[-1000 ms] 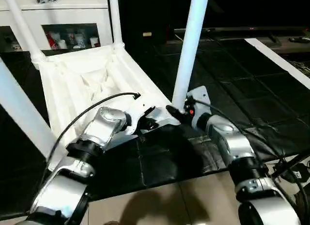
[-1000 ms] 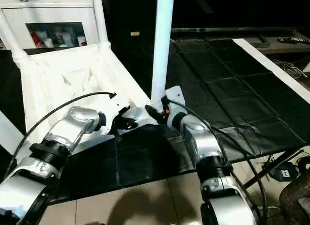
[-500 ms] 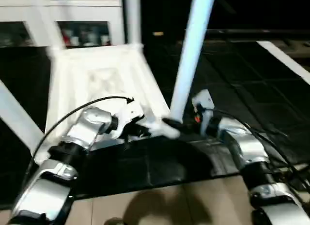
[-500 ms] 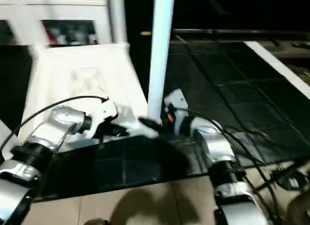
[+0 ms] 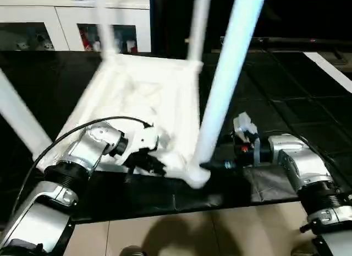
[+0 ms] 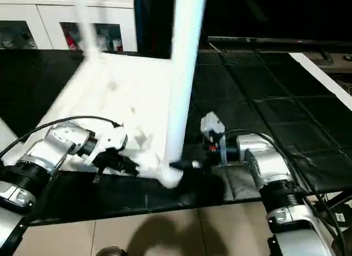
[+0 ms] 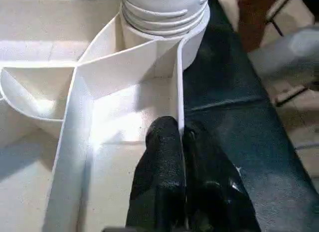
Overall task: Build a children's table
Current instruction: Rotate leg to tighten
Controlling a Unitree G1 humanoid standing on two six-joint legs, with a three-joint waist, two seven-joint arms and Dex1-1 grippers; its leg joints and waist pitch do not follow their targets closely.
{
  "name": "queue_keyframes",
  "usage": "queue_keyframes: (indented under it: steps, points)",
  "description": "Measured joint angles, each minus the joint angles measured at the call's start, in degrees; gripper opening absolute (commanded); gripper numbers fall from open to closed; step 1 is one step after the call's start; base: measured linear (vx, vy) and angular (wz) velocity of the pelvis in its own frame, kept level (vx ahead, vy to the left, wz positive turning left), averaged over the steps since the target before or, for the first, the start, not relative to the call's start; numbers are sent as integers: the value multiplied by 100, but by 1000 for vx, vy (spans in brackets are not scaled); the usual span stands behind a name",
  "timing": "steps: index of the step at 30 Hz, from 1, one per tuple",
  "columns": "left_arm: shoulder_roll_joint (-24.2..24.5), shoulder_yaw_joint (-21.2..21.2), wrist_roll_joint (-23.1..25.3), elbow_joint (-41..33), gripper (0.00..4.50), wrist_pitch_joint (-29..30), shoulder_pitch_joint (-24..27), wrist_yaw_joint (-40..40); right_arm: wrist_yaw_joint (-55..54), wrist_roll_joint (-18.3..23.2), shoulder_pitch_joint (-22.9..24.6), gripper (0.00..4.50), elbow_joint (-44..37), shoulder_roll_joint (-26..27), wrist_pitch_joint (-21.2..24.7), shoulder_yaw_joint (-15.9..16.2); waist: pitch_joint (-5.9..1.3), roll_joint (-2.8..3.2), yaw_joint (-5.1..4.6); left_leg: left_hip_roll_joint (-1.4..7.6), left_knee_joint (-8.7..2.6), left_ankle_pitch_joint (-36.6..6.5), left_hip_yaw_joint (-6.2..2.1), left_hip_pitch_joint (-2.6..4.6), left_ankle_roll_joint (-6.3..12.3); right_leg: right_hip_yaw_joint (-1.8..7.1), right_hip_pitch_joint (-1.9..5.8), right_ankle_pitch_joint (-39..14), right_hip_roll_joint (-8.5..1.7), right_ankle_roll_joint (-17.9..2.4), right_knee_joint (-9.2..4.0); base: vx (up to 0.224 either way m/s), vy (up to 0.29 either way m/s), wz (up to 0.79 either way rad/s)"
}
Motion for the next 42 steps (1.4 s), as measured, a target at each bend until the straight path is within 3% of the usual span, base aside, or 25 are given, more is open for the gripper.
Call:
queue_keyframes:
  steps: [3, 10, 14, 16, 22, 28, 30, 32, 38, 42]
  points:
    - [-29, -44, 16, 0, 0, -52, 0, -52, 172, 3, -2, 410, -4, 1, 110, 142, 0, -1, -12, 2, 1, 0, 0, 1, 0, -1, 0, 0, 0, 0, 3, 0, 0, 0]
    - [-36, -84, 16, -1, 0, -142, 0, -80, 467, 4, -83, 338, 14, -1, 236, 270, 0, -1, -6, 3, 2, 0, 0, 1, 0, -1, 0, 0, 0, 0, 4, 0, 0, 0]
    - [-36, -86, 17, 0, 0, -172, 0, -82, 553, 4, -167, 325, 15, 0, 242, 333, -1, -3, 0, 3, 2, 0, 0, 1, 0, -1, 0, 0, 0, 0, 4, 0, 0, 0]
    - [-34, -87, 21, 2, 0, -179, 0, -82, 578, 4, -167, 289, 20, 0, 243, 337, -1, -3, 2, 3, 2, 0, 1, 1, 0, -1, 0, 0, 0, 0, 4, 0, 0, 0]
    - [-48, -76, 25, 12, 0, -160, -1, -79, 673, 18, -167, 241, 20, 7, 290, 346, -2, -6, 0, 3, 6, 0, 0, 1, 0, -1, 0, 0, 0, 0, 7, 0, 0, 0]
    - [-142, -50, 17, 53, 0, 114, -36, 44, 542, 22, -157, 215, -3, 11, 334, 306, -2, -7, -3, 3, 20, 0, 0, 4, 0, 2, 0, 0, 0, 0, 25, 0, 0, 0]
    - [-242, 39, 39, 154, 0, 352, -81, 312, 161, 8, -75, 213, -44, 110, 338, 146, -2, -7, -11, 5, 35, 1, -1, 12, -1, 5, 2, 0, -1, 0, 43, 0, 0, 0]
    - [-334, 140, 96, 227, 0, 617, -118, 700, -424, -25, 27, 209, -54, 273, 332, -57, -2, -6, -65, 7, 44, 3, -9, 28, -4, 9, 8, 0, -1, 1, 56, 0, 0, 0]
    - [-899, 503, 231, 246, 0, 1742, -222, 2199, -2981, -439, -9, 197, -10, 1015, 456, -660, -3, -9, -440, 5, 41, 8, -12, 41, -14, 12, 8, -10, -1, 28, 57, 0, 0, 0]
    - [-1398, 762, 250, 248, 0, 2233, -284, 3226, -4382, -705, -354, 195, 263, 1413, 606, -876, -3, -8, -518, 5, 27, 8, -14, 43, -14, 7, 0, -6, 1, 25, 60, 0, 0, 0]
